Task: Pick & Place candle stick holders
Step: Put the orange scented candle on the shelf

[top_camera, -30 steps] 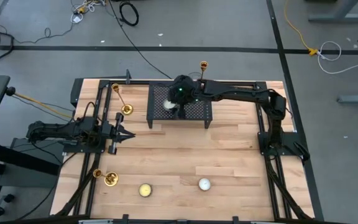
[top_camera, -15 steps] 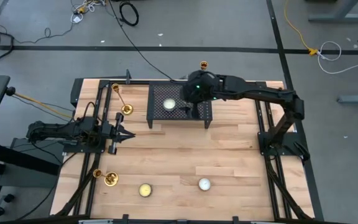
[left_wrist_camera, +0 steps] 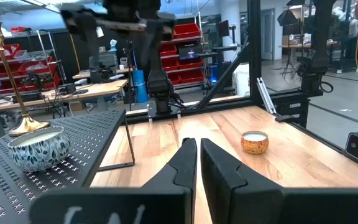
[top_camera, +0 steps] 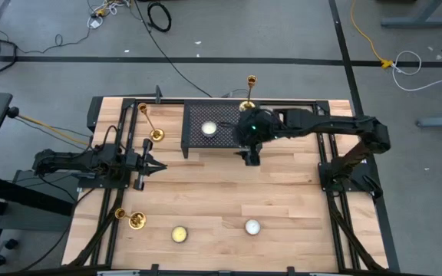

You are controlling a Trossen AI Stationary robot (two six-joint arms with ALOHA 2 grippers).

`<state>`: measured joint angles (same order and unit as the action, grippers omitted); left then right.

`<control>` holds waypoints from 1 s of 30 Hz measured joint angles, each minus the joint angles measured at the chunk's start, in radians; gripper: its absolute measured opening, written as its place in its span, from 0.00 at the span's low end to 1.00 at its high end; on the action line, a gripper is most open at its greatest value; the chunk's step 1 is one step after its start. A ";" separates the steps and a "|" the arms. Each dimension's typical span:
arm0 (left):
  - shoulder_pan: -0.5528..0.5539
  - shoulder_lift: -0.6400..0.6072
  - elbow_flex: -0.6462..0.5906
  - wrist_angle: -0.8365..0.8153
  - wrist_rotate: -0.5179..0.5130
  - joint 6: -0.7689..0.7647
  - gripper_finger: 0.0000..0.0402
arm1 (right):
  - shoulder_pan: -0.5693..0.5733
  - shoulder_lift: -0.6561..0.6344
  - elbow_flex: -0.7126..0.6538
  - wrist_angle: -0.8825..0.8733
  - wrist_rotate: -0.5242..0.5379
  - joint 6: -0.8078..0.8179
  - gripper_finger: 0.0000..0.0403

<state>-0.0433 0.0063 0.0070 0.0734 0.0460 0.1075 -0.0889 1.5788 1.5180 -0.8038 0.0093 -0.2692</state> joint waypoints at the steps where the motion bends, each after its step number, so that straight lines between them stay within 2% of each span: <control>1: 0.000 0.000 0.000 0.000 0.000 0.000 0.06 | 0.010 -0.019 -0.033 0.009 0.001 0.000 0.85; 6: 0.000 0.000 0.000 0.000 0.000 0.000 0.06 | 0.058 -0.093 -0.152 0.024 0.000 0.033 0.85; 12: 0.000 0.000 0.000 0.000 0.000 0.000 0.06 | 0.097 -0.148 -0.222 0.035 0.001 0.055 0.85; 19: 0.000 0.000 0.000 0.000 0.000 0.000 0.06 | 0.164 -0.156 -0.231 0.035 0.000 0.052 0.85; 30: 0.000 0.000 0.000 0.000 0.000 0.000 0.06 | 0.378 -0.155 -0.231 0.093 0.000 0.055 0.85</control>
<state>-0.0433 0.0063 0.0071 0.0734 0.0460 0.1078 0.2888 1.4239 1.2869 -0.7109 0.0097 -0.2145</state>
